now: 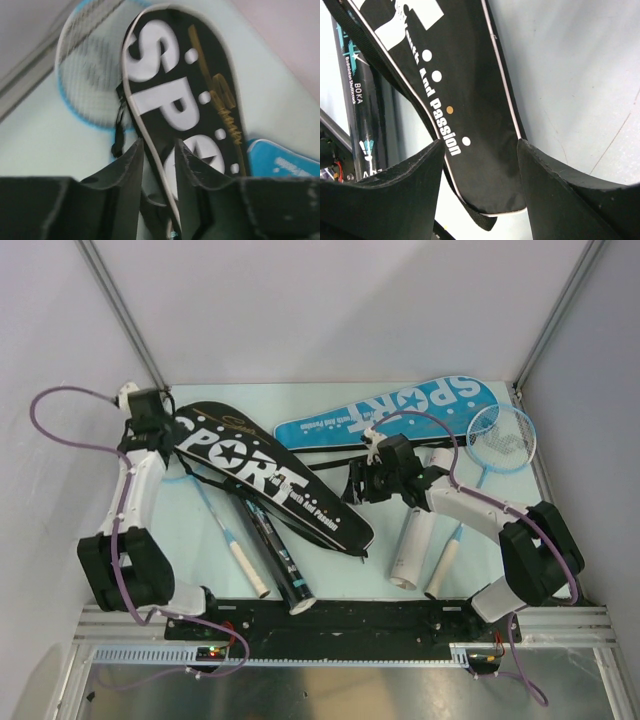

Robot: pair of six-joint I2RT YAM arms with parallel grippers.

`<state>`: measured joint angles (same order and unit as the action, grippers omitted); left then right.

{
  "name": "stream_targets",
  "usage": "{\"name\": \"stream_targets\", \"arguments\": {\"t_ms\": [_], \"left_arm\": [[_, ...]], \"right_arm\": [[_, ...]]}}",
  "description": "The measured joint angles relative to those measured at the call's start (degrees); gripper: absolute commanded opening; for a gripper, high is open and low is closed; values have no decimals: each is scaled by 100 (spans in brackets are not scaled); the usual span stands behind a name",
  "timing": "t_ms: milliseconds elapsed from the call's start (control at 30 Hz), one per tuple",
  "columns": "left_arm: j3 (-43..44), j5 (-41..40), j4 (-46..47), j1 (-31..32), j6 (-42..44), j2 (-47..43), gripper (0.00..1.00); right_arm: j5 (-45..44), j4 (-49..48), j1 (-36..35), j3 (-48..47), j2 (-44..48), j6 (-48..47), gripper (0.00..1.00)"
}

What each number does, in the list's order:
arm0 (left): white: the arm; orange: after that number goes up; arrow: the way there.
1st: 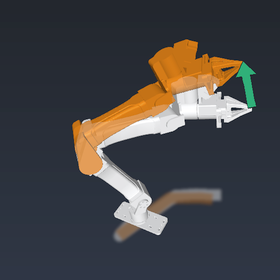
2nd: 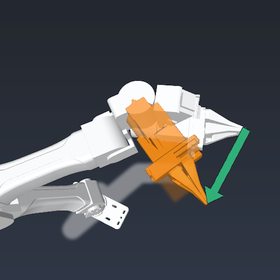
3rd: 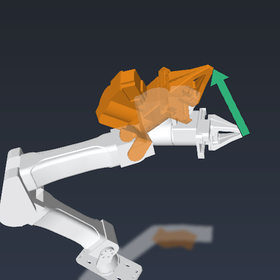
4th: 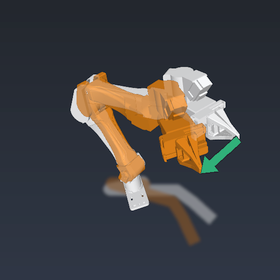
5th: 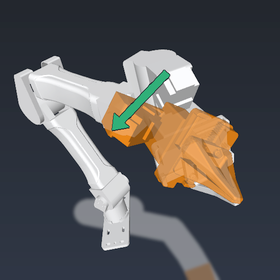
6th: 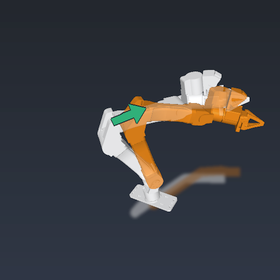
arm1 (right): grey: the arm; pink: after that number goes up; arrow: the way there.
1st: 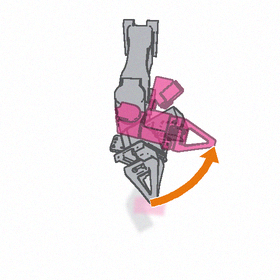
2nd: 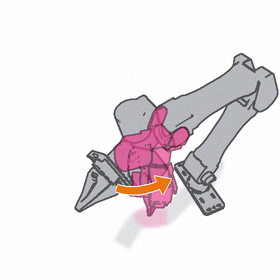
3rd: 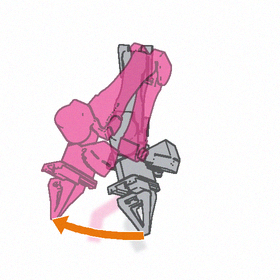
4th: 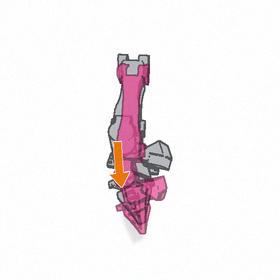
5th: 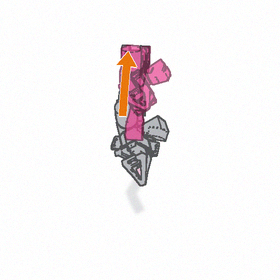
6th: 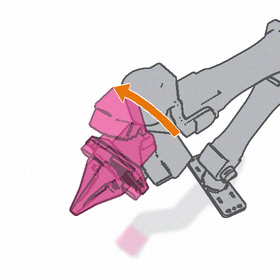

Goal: Pack up the badminton gear
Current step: Place the racket bag at the center of the board, then adjust the racket bag at the center of the board.

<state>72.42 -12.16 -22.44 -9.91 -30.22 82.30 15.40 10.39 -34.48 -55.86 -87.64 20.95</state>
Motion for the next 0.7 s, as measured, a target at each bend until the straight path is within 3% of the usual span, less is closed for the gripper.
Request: {"name": "stream_targets", "arguments": {"t_ms": [100,267,700], "left_arm": [[-575,-107,-66,-98,-332,37,15],[-988,-144,-293,-142,-723,413,9],[-267,131,-103,-70,-1082,1915,19]], "right_arm": [[127,0,-24,0,9,0,64],[249,-4,-9,0,118,0,65],[81,-149,551,0,378,116,65]]}}
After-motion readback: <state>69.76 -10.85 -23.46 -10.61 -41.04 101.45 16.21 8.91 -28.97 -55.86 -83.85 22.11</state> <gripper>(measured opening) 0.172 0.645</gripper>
